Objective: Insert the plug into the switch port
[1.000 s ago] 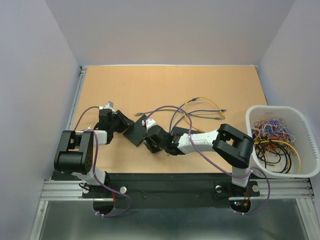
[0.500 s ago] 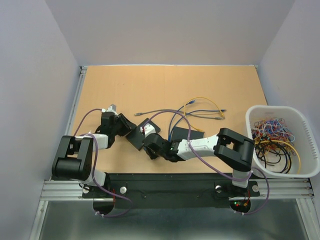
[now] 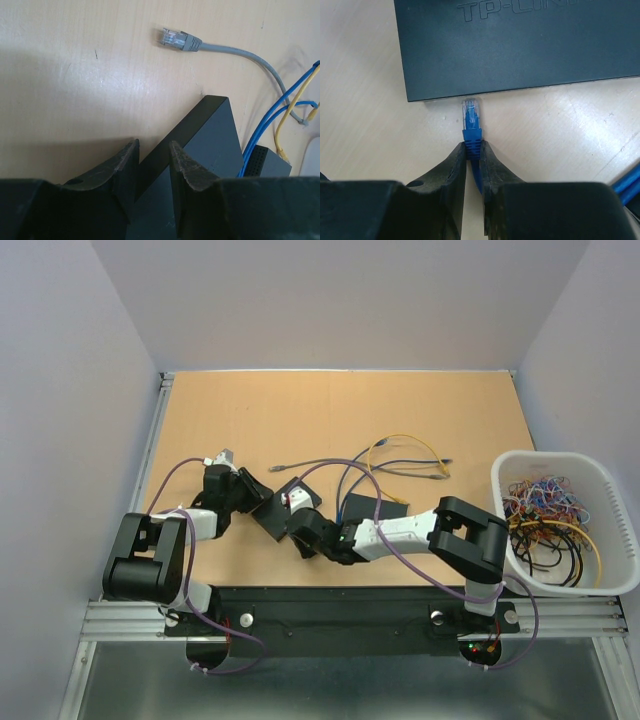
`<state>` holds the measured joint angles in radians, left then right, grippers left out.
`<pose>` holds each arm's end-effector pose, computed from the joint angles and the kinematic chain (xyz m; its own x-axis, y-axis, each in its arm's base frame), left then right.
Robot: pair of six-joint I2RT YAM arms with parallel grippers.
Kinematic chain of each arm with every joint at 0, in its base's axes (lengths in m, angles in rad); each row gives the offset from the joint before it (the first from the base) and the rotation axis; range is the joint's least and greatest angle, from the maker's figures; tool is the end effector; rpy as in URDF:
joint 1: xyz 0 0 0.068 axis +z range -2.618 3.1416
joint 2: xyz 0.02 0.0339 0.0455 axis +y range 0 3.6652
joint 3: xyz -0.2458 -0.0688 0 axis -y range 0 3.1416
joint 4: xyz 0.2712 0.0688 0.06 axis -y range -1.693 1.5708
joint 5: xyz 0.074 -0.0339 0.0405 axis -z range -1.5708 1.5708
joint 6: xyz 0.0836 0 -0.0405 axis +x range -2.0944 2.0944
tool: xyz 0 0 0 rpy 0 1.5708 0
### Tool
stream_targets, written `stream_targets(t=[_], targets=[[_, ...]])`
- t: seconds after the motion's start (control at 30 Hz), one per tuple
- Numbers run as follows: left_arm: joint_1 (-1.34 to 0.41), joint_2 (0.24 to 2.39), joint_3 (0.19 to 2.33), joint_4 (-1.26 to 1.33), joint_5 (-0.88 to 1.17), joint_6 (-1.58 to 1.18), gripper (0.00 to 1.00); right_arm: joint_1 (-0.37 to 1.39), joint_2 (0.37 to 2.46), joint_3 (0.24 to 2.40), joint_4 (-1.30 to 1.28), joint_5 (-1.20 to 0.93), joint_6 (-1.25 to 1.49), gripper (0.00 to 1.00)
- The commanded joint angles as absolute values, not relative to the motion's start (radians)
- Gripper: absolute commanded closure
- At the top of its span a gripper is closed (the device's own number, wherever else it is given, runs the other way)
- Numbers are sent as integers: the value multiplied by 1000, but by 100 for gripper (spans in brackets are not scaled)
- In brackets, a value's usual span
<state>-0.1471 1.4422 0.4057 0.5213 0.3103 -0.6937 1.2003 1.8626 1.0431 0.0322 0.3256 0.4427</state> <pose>0.3048 -0.0710 0.0787 -0.6320 -0.5218 -0.5729 -0.0022 0.7405 -0.6721 0.1798 0.3891 0.0831 -0.5751 -0.3596 -0.7348 -0.6143 0.7830 0.0976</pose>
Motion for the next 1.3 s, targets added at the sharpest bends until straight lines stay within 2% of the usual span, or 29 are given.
stream_targets(t=[0.0,1.27], targets=[[-158,1422,396,514,304,-695,59,1212,1862,1094,-31,342,453,100],[-184,1411,380,518,279,-703,59,1243,1921,1244,-92,436,439,100]])
